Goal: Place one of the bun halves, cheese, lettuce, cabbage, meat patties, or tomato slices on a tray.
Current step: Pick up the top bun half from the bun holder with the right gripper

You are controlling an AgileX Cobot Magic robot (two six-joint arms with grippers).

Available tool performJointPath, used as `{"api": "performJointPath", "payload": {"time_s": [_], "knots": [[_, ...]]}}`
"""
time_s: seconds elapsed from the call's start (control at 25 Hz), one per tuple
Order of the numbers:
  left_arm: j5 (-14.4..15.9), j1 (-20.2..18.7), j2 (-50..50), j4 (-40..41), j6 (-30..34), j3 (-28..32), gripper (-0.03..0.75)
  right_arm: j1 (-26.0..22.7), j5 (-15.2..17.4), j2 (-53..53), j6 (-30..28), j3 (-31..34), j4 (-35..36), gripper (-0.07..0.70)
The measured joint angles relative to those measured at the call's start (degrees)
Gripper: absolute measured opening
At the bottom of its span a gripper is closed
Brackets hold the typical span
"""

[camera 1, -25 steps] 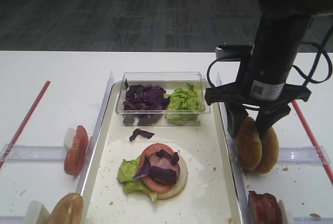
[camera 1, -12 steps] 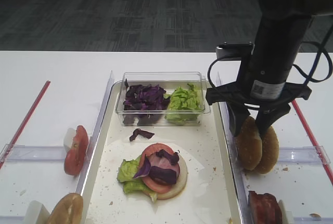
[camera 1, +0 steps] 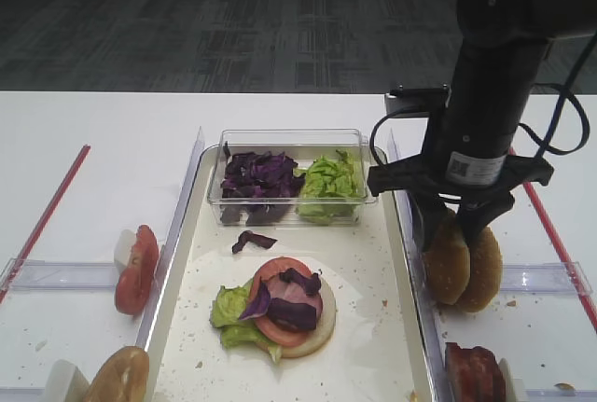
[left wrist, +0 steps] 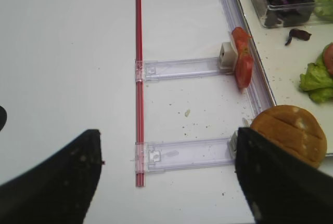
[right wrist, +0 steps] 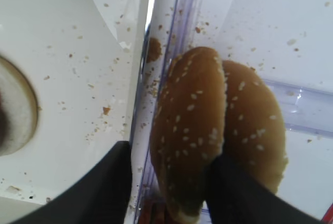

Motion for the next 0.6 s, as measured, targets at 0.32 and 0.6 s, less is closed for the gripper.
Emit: {"api": "performJointPath", "payload": {"time_s": [0.32, 0.6], "knots": [[0.0, 0.0, 0.0, 0.0, 0.0, 0.0, 0.493, 0.0, 0.0, 0.0, 0.0, 0.0, -0.3, 0.284], [0.0, 0.0, 0.0, 0.0, 0.0, 0.0, 0.493, 0.0, 0.0, 0.0, -0.1, 0.0, -0.6, 0.192]]}}
